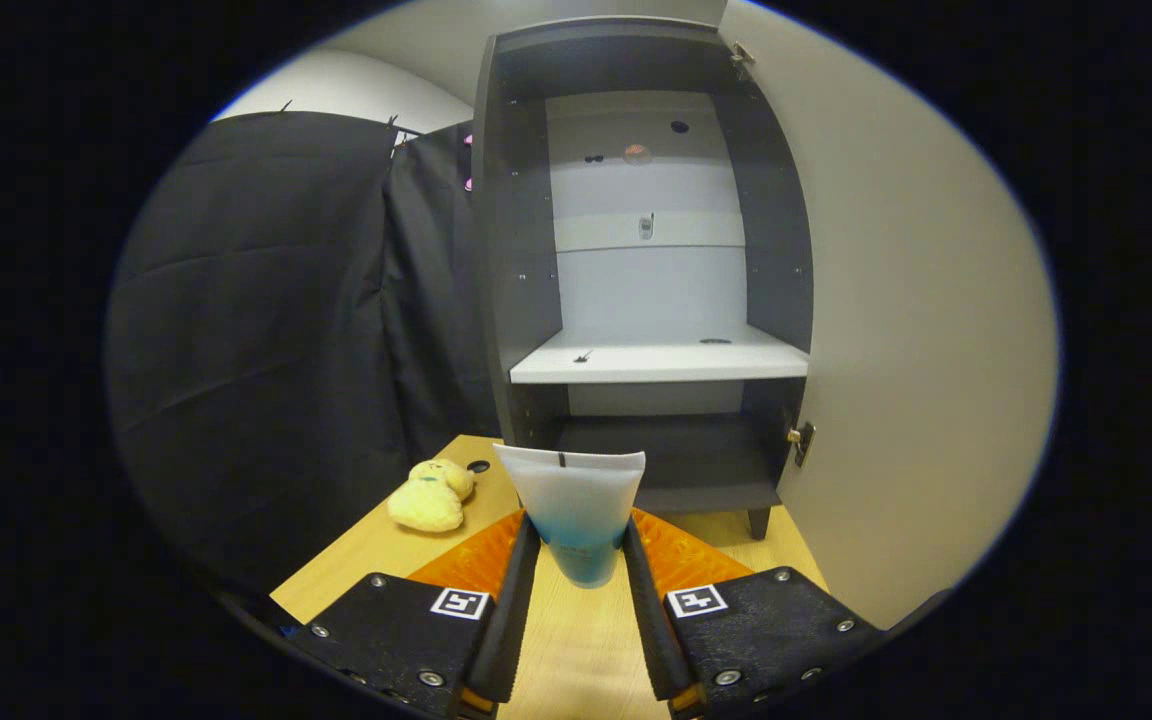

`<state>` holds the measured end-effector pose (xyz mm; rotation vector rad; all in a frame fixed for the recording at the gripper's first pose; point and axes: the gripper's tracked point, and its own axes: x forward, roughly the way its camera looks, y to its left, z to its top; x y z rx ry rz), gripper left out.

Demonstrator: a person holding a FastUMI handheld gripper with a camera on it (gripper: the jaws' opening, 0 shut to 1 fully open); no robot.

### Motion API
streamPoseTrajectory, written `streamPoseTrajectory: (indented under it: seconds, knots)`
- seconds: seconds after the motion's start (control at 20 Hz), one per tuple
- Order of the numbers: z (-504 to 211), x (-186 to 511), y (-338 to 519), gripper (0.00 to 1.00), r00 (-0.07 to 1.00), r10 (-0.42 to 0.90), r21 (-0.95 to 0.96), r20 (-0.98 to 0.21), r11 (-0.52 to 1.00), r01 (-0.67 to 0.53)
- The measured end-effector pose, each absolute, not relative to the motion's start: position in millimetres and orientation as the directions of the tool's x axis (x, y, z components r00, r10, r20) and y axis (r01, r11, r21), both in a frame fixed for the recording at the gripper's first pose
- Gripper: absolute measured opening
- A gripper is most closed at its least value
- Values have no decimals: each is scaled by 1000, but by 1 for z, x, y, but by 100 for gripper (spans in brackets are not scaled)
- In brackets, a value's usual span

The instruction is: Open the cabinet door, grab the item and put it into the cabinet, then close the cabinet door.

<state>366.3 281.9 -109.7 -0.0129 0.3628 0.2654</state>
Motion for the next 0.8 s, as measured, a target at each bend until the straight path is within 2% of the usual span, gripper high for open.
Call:
streamPoseTrajectory:
  seconds: [0.5,0.8]
  knots:
    - [-45,443,290,50,912,264,36,-313,963,-266]
    - [-22,500,284,50,918,236,70,-319,972,-226]
